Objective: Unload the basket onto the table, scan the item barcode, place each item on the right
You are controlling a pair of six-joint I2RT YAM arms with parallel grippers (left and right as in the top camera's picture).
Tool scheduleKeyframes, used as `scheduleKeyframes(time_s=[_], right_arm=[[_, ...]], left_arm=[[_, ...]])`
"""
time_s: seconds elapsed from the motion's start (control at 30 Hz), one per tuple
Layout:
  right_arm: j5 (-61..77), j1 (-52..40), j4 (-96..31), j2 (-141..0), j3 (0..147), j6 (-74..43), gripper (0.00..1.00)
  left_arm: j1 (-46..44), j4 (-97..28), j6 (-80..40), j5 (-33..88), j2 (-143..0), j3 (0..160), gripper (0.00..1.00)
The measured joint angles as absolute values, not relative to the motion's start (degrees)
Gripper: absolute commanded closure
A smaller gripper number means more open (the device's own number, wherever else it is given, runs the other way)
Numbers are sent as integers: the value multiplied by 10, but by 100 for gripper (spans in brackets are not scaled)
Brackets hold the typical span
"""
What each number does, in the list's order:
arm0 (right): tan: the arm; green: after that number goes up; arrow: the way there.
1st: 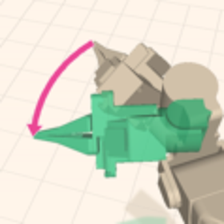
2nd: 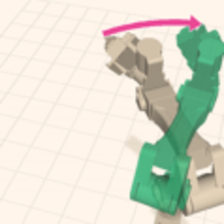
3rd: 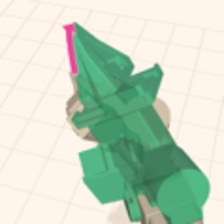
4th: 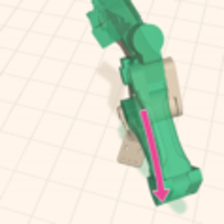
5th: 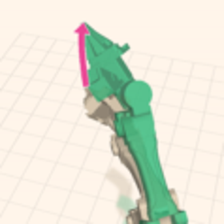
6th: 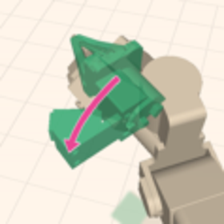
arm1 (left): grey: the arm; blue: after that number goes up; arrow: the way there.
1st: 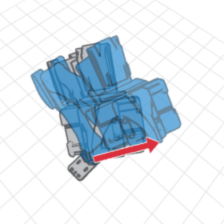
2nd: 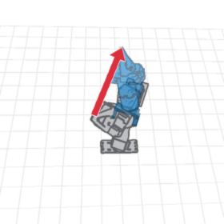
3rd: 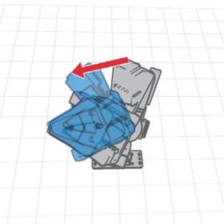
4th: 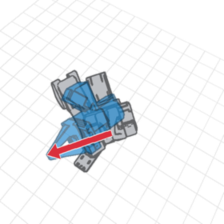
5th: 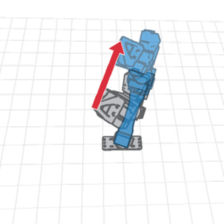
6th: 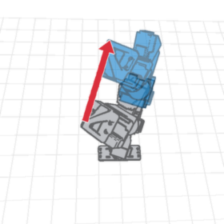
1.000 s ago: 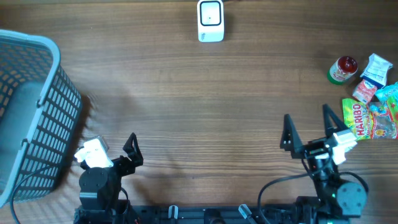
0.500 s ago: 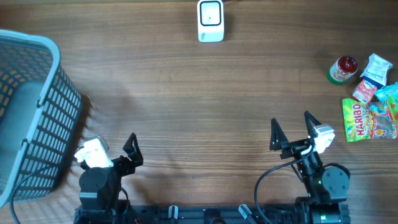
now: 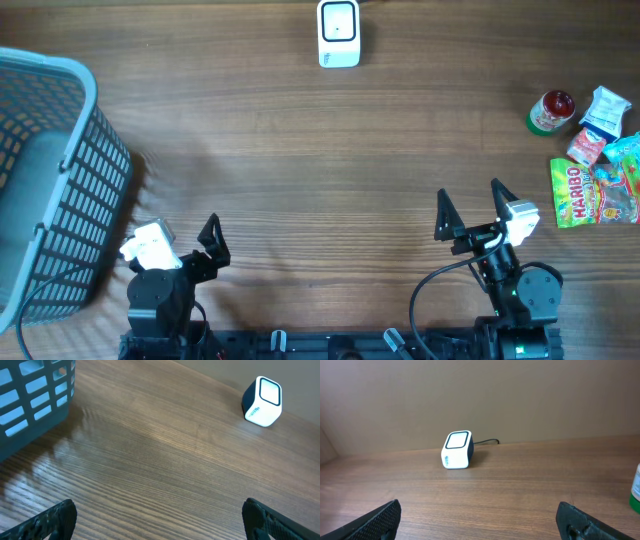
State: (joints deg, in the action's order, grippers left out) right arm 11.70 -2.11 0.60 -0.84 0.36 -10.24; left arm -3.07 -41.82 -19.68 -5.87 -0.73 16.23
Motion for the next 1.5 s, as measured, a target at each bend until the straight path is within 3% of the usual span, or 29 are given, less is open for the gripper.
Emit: scheduleKeyframes(time_s=[0.7, 1.07, 1.5], right_arm=[[117, -21, 6, -8, 4, -102, 0], [115, -21, 6, -8, 4, -102, 0], [115, -21, 6, -8, 4, -102, 0]], left_arm=[[-31, -416, -197, -61, -7, 162, 0], [-31, -117, -199, -68, -7, 67, 0], [-24, -38, -174, -78, -7, 8, 0]])
